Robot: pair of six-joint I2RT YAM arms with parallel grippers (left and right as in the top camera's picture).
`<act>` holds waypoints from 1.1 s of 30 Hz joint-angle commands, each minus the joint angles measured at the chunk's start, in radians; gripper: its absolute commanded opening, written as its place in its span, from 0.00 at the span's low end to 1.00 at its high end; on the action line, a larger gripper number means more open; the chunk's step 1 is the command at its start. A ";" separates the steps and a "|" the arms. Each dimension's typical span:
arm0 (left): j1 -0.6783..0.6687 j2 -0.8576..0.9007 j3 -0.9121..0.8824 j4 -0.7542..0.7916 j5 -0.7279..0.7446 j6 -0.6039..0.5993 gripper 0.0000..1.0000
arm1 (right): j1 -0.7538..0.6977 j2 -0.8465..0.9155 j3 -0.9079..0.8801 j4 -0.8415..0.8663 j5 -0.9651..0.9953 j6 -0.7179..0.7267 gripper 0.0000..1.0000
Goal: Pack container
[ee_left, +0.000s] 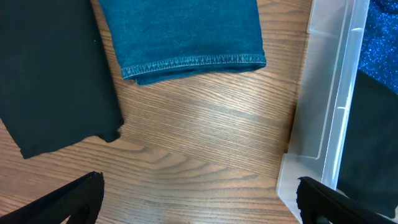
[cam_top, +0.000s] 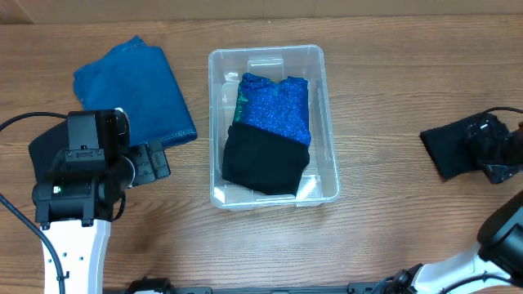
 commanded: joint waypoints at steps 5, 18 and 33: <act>0.005 0.000 0.026 0.003 0.007 0.019 1.00 | -0.005 0.117 0.001 0.048 -0.030 -0.022 1.00; 0.005 0.000 0.026 -0.002 0.005 0.019 1.00 | 0.016 0.034 0.042 0.094 -0.526 -0.176 0.04; 0.005 0.000 0.026 -0.003 0.008 0.019 1.00 | 1.090 -0.513 0.141 -0.269 -0.072 -1.241 0.04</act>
